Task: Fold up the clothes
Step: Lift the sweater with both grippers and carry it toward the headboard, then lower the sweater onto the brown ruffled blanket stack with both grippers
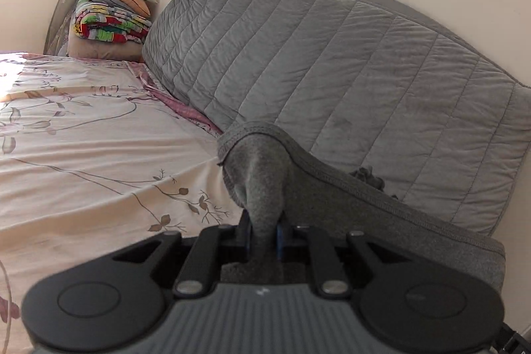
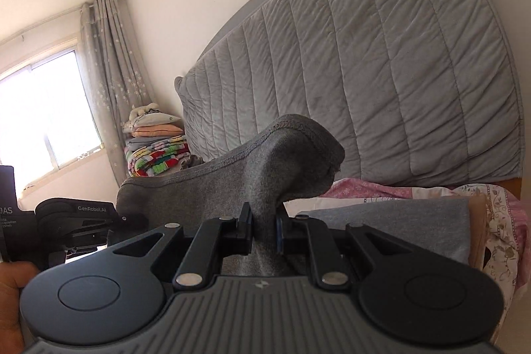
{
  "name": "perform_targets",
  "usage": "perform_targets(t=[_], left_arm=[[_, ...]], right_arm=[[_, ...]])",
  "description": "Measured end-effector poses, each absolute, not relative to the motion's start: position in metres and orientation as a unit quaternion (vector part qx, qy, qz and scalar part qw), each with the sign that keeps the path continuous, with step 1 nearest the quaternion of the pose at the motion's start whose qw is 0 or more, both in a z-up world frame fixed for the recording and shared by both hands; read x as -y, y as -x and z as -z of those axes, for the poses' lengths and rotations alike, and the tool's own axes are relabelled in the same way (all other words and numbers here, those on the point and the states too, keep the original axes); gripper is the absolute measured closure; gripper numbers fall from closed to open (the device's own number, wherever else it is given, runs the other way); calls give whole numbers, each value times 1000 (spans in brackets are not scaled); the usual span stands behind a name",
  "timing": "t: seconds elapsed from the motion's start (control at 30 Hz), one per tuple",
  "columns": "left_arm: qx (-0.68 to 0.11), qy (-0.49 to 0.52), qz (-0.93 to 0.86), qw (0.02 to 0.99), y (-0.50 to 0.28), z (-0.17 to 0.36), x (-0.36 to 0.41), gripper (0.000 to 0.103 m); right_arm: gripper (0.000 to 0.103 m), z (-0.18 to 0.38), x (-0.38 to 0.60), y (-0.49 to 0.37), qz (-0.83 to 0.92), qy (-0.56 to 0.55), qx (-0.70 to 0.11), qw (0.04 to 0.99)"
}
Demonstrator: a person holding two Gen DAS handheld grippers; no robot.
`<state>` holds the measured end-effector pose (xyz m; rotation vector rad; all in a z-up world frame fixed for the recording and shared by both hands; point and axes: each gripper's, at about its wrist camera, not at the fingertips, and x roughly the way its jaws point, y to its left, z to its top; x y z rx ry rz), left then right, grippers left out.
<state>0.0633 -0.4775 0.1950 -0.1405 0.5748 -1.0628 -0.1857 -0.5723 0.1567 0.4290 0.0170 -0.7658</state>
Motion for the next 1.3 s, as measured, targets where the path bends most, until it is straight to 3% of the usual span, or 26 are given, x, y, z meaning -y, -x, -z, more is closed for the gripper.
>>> perform_targets(t=[0.37, 0.83, 1.0, 1.07, 1.3], left_arm=[[-262, 33, 546, 795, -39, -188, 550, 90], [-237, -39, 566, 789, -32, -145, 646, 87], [-233, -71, 542, 804, -32, -122, 670, 76], [-234, -71, 515, 821, -40, -118, 672, 60], [-332, -3, 467, 820, -93, -104, 651, 50]], right_arm=[[89, -150, 602, 240, 445, -210, 13, 870], [88, -104, 649, 233, 534, -168, -36, 828], [83, -82, 664, 228, 592, -150, -84, 788], [80, -75, 670, 231, 619, -152, -101, 764], [68, -64, 680, 261, 626, -231, -67, 742]])
